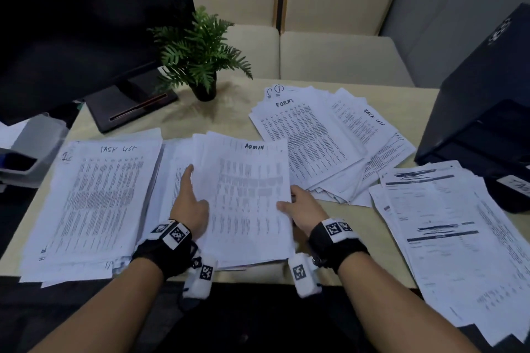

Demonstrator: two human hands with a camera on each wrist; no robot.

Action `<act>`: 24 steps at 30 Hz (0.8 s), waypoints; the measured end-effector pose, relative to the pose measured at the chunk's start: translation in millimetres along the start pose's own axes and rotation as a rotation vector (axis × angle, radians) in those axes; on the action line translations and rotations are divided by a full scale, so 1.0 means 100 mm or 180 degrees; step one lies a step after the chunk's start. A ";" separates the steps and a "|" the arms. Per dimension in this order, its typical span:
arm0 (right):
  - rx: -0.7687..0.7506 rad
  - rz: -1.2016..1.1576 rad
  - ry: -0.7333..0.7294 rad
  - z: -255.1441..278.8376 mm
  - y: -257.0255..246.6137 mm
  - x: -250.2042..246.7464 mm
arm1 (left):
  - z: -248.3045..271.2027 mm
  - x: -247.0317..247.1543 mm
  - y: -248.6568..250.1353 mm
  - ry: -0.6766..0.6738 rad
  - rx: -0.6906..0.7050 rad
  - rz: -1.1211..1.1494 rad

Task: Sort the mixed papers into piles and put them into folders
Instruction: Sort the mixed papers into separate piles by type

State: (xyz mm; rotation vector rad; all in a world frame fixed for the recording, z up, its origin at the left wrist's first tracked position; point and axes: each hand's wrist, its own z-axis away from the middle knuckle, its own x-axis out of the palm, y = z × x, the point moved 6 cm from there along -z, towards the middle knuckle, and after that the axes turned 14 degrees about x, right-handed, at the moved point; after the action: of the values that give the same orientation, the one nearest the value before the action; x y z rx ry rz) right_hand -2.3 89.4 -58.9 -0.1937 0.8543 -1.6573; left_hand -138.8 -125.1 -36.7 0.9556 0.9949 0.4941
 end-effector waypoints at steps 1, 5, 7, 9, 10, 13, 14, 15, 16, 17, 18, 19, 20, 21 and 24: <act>-0.0068 0.0167 0.0046 0.00 -0.11 0.10 | -0.04 -0.12 -0.02 0.0062 0.0014 -0.0059; -0.0071 0.0533 0.0265 -0.06 -0.40 0.51 | -0.22 -0.62 -0.03 0.0436 0.0086 -0.0130; 0.0071 0.0642 0.0353 -0.12 -0.42 0.70 | -0.28 -0.78 0.01 0.0511 0.0191 -0.0278; 0.0194 0.0854 0.0469 -0.14 -0.39 0.83 | -0.32 -0.81 0.08 0.0378 0.0333 -0.0328; 0.0227 0.0928 0.0547 -0.13 -0.38 0.86 | -0.34 -0.79 0.11 0.0272 0.0424 -0.0336; 0.0300 0.0912 0.0860 -0.05 -0.41 0.71 | -0.43 -0.63 0.21 0.0024 0.0596 -0.0229; 0.0336 0.0846 0.0962 -0.03 -0.42 0.60 | -0.44 -0.55 0.25 -0.0042 0.0621 -0.0143; 0.0356 0.0792 0.1050 -0.02 -0.42 0.46 | -0.44 -0.45 0.31 -0.0117 0.0623 -0.0041; 0.0350 0.0757 0.1140 -0.03 -0.43 0.30 | -0.46 -0.32 0.37 -0.0204 0.0644 0.0047; 0.0338 0.0743 0.1210 -0.05 -0.44 0.12 | -0.48 -0.20 0.45 -0.0301 0.0670 0.0097; 0.0319 0.0755 0.1281 -0.07 -0.44 -0.04 | -0.49 -0.07 0.52 -0.0398 0.0689 0.0132; 0.0316 0.0805 0.1352 -0.10 -0.45 -0.24 | -0.52 0.07 0.60 -0.0495 0.0690 0.0150; 0.0323 0.0855 0.1412 -0.14 -0.45 -0.43 | -0.55 0.22 0.66 -0.0585 0.0673 0.0152; 0.0345 0.0886 0.1453 -0.17 -0.44 -0.61 | -0.58 0.37 0.72 -0.0667 0.0633 0.0144; 0.0422 0.0921 0.1427 -0.31 -0.42 -1.10 | -0.69 0.78 0.88 -0.0814 0.0474 0.0127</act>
State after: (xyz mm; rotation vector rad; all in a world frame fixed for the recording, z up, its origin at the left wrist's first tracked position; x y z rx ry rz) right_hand -20.6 203.6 -20.4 0.3919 1.0445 -1.4948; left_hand -156.1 8.3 -12.9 1.1430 0.7901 0.3240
